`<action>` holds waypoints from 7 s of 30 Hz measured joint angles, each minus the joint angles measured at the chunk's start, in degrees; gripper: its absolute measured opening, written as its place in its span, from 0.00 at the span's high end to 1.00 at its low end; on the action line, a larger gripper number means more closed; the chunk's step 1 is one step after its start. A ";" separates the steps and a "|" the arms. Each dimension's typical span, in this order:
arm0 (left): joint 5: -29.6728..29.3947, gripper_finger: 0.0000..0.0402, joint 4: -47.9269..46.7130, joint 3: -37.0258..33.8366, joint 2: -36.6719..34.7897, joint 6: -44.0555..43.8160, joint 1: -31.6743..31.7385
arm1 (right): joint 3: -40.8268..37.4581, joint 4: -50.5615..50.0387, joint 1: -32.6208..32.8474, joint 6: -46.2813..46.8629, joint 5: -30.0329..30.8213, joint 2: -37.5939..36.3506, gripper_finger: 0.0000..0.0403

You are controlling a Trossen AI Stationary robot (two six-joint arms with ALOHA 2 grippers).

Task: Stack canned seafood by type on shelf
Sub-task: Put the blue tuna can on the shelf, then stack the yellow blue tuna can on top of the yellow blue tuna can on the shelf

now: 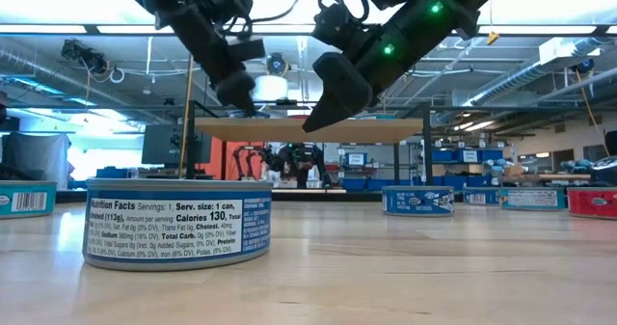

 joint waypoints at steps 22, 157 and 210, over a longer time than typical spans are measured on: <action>6.81 1.00 6.57 -0.86 0.37 -0.67 9.13 | 0.07 0.68 0.00 -0.02 0.01 -0.02 0.94; 7.14 1.00 68.93 -39.84 -1.84 -12.39 -38.69 | -14.62 -68.90 -6.79 61.50 6.99 -22.55 0.99; 7.10 1.00 67.55 -39.85 -1.84 -12.49 -38.69 | -19.86 -28.62 12.92 48.90 -28.09 -22.38 0.99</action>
